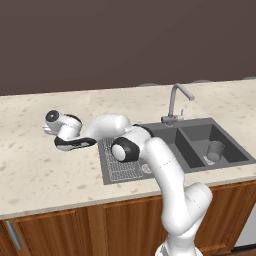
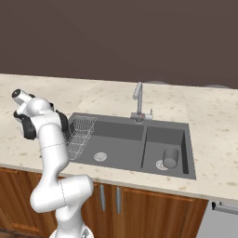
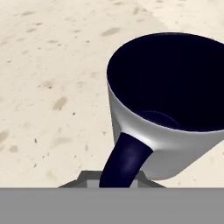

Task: Move any existing items from the left basin to the right basin for drying. Then move the mug from the counter to the left basin of the sink for washing.

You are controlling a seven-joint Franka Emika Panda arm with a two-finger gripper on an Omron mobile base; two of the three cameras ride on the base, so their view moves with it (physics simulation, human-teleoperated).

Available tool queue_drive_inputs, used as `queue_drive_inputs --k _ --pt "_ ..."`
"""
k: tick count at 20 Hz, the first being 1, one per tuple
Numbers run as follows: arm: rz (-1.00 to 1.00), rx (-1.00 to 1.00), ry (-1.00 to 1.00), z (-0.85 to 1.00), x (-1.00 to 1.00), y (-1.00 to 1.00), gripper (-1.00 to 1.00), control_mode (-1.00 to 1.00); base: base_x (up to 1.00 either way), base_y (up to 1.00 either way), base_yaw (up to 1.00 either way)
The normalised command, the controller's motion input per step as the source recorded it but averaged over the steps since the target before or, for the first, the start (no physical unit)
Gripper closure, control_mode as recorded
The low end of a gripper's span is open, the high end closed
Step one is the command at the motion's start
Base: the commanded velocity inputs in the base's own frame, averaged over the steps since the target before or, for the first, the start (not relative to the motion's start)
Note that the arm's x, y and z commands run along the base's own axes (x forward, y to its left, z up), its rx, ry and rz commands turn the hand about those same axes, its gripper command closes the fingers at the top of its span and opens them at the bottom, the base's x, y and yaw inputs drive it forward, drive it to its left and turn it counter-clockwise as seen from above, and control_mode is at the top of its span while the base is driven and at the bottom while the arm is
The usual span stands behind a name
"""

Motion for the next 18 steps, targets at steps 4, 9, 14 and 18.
queue_drive_inputs --k 4,9,14,18 --pt "-0.04 0.00 -0.03 0.38 -0.23 -0.05 1.00 -1.00 0.00 0.00 0.00" --pt "-0.05 0.00 -0.01 0.31 -0.22 -0.13 1.00 -1.00 0.00 0.00 0.00" --pt "-0.07 0.00 0.00 0.14 -0.23 -0.37 1.00 -1.00 0.00 0.00 0.00" --pt "-0.07 0.00 0.00 0.12 -0.18 -0.50 1.00 -1.00 0.00 0.00 0.00"
